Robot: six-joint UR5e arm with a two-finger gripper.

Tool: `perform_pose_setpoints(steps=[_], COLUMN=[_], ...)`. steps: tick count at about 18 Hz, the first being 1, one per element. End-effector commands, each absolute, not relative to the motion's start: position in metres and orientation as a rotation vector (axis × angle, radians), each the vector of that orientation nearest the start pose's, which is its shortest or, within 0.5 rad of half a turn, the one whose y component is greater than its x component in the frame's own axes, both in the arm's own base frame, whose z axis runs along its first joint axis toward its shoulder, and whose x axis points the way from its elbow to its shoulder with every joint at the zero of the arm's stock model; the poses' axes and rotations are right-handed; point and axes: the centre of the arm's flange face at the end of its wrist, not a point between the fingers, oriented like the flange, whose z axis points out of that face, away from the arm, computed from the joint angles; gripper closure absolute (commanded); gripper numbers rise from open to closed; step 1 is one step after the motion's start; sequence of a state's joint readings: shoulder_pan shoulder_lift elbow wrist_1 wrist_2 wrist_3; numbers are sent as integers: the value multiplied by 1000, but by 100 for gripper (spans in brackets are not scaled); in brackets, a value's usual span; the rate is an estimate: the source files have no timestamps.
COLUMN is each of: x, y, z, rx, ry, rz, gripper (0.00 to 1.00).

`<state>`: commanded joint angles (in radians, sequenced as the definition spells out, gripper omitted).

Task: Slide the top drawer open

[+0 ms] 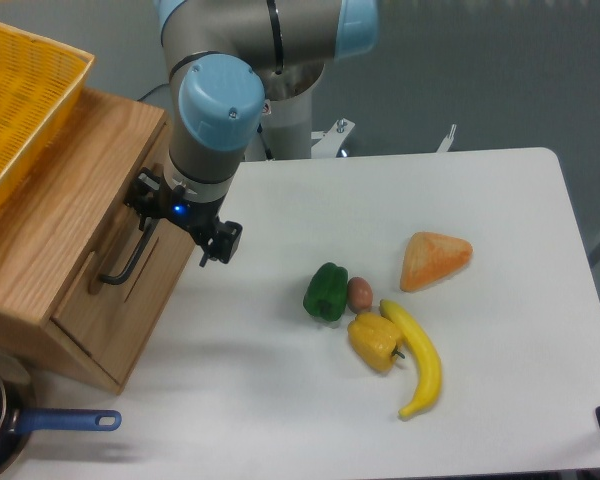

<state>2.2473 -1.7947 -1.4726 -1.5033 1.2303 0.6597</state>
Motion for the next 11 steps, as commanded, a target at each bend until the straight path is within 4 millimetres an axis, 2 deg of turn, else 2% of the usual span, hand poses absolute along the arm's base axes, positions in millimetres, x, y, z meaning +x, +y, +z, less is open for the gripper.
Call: perform_pose_setpoints(steps=[2, 11], x=[-227, -228], y=[556, 558], z=[427, 423], rx=[-2946, -2949], ry=[-35, -36], rz=[-452, -452], gripper=[0, 0])
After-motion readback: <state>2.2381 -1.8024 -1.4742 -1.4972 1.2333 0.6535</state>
